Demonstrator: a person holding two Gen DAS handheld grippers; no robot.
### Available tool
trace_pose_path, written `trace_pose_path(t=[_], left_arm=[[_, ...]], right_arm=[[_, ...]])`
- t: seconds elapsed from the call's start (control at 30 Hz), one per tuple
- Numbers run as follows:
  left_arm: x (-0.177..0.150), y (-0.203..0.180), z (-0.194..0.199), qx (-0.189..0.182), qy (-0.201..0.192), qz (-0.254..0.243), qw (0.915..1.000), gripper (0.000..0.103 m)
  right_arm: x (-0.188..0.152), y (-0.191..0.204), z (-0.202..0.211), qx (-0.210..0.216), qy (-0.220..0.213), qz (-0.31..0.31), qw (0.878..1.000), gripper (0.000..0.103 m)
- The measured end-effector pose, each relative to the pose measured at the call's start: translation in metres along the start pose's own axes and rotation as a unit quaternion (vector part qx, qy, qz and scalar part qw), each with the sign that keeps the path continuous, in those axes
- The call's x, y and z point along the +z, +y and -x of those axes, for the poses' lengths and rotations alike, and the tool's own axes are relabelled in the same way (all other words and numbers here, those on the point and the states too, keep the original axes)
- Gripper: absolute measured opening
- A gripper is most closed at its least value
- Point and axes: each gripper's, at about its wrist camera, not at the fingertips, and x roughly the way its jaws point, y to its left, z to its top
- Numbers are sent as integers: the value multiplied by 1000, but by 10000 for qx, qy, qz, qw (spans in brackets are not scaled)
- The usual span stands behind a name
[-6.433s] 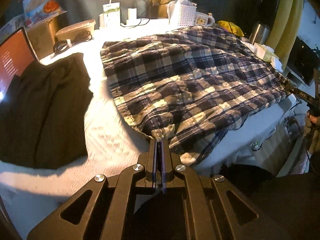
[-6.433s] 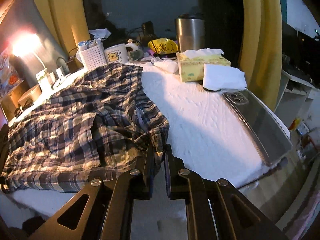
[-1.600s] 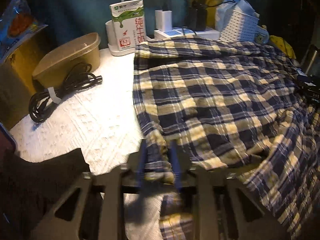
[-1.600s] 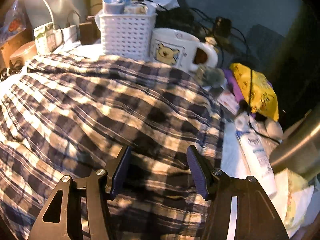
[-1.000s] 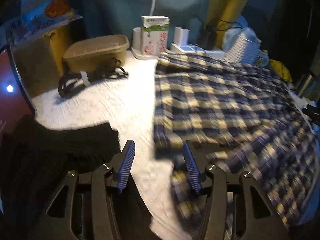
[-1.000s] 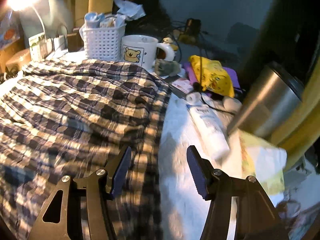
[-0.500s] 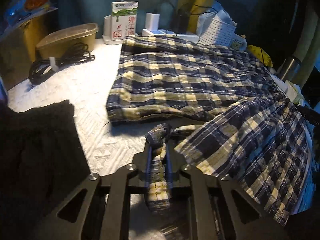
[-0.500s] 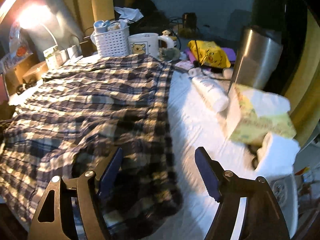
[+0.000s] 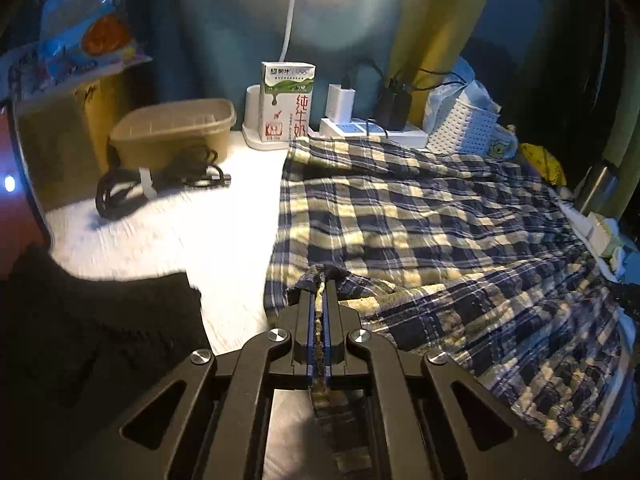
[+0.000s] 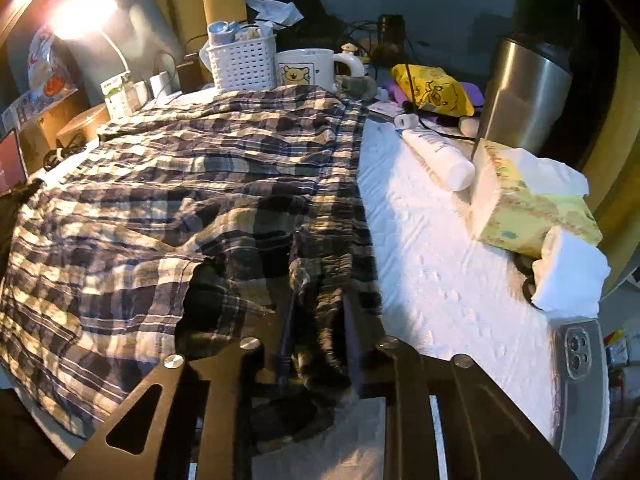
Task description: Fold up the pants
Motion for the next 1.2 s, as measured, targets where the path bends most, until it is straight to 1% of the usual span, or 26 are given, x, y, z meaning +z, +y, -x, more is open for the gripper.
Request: trace_pose_path(t=[0.1,0.17,0.2,0.27,0.33,0.37,0.4,0.43,0.47,0.5,0.53,0.57,0.63,0.73,0.8,0.87,0.93,1.0,1.1,1.13,1.2], left_arm=[[7,4,-14,116,115,-37,9999,2],[9,6,-26,163,244,1,9996,3],[9,5,-27,175,283,0,9994,6],[8,5,-26,143,316,26,9994,6],[7,8,-22,70,404,70,9991,8],[6,8,-19,43,442,77,9990,12],[4,9,-12,38,448,82,9990,26],[3,8,-7,82,414,70,9991,38],[-1,7,4,140,321,31,9994,58],[-4,7,12,139,251,6,9996,62],[-9,6,23,88,174,-33,9998,62],[-13,5,30,68,165,-53,9998,62],[-22,3,43,54,166,-73,9998,62],[-40,-7,59,-79,200,-161,9996,62],[-55,-15,67,-154,190,-122,9996,62],[-72,-29,72,-386,268,-81,9989,62],[-85,-44,78,-515,223,-203,9982,62],[-99,-61,86,-669,237,-430,9965,62],[-113,-72,94,-850,305,-543,9944,62],[-118,-74,97,-889,328,-608,9936,62],[-125,-76,100,-822,298,-717,9936,62]], right_arm=[[0,-1,-5,-113,-1,-53,9999,23],[0,0,-10,-304,-47,13,9995,23],[0,1,-12,-357,-90,-5,9993,23],[1,0,-13,-426,-137,-41,9990,23],[2,-2,-12,-461,-200,-109,9987,23],[2,-3,-11,-452,-233,-154,9986,23],[3,-4,-8,-425,-262,-195,9986,23],[3,-6,-4,-379,-297,-233,9986,28],[3,-8,-1,-392,-319,-257,9984,32],[2,-10,4,-461,-345,-279,9979,46],[1,-11,8,-511,-375,-296,9975,61],[0,-13,13,-529,-420,-316,9972,65],[-4,-16,21,-569,-467,-349,9967,66],[-11,-20,27,-660,-447,-389,9961,66],[-17,-20,28,-678,-401,-432,9960,66],[-22,-18,28,-678,-356,-439,9961,66],[-28,-14,30,-665,-325,-444,9963,66],[-33,-10,33,-655,-310,-450,9964,66],[-41,-5,37,-662,-307,-492,9961,66],[-43,-3,38,-663,-306,-501,9961,66],[-47,1,41,-650,-317,-511,9961,66]])
